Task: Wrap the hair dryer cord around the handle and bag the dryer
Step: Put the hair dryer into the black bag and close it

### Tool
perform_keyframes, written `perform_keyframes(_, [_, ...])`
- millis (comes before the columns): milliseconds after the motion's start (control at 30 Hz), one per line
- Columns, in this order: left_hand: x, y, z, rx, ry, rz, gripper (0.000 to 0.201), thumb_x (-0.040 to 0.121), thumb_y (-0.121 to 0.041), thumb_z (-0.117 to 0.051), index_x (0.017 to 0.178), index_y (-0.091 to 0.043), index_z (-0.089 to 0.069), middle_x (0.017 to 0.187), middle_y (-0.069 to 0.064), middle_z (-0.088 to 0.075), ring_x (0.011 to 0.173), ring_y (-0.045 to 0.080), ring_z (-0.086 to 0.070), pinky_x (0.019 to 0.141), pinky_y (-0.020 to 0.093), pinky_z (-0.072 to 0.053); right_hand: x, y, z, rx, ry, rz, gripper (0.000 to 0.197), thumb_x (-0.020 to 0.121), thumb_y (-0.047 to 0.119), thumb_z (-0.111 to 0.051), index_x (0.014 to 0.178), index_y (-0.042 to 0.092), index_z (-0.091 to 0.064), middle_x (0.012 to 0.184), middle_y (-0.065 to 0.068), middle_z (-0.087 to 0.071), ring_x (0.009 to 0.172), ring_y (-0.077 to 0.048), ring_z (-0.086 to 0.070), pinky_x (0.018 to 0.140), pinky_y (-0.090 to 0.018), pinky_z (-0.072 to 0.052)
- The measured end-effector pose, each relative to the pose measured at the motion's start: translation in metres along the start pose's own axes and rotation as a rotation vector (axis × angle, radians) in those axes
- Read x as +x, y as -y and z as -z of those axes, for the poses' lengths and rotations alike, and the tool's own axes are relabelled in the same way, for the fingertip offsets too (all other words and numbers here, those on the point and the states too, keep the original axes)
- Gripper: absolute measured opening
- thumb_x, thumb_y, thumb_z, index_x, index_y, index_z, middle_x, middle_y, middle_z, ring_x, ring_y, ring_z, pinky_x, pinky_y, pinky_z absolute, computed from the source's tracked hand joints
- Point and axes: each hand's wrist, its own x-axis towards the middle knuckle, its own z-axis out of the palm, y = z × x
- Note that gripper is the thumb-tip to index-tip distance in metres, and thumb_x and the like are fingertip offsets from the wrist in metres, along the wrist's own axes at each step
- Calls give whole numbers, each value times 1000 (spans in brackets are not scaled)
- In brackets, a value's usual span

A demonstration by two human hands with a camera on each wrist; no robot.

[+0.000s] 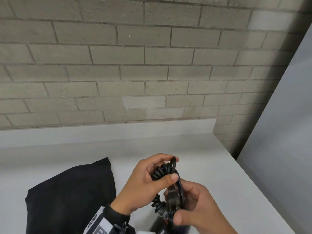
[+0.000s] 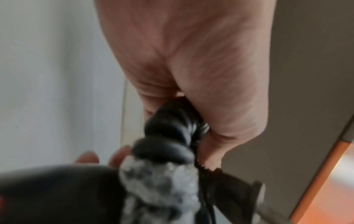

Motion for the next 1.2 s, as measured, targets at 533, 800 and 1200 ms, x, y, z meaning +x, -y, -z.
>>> perform_keyframes(533, [2, -5, -3, 214, 33, -12, 37, 72, -52, -78, 106, -40, -69, 86, -12, -72, 68, 8, -65, 72, 29, -54, -3, 47, 8, -115, -589, 324, 25, 74, 30, -81, 77, 9, -68, 70, -11, -68, 62, -20, -67, 63, -21, -55])
perform_keyframes(800, [3, -16, 0, 379, 85, -116, 21, 80, -36, -82, 97, -27, -73, 81, -8, -72, 72, 16, -67, 73, 34, -55, 11, 42, 16, 194, -533, 0, 34, 79, 37, -69, 80, 4, -66, 63, -13, -56, 50, -22, -51, 51, -28, -48])
perform_keyframes(1200, [14, -37, -5, 585, 291, -45, 23, 77, -40, -80, 95, -30, -72, 70, -5, -68, 51, 7, -50, 55, 23, -45, -11, 8, 24, 135, -206, -451, 26, 96, 19, -53, 97, 0, -70, 84, -17, -54, 65, -25, -54, 50, -35, -48])
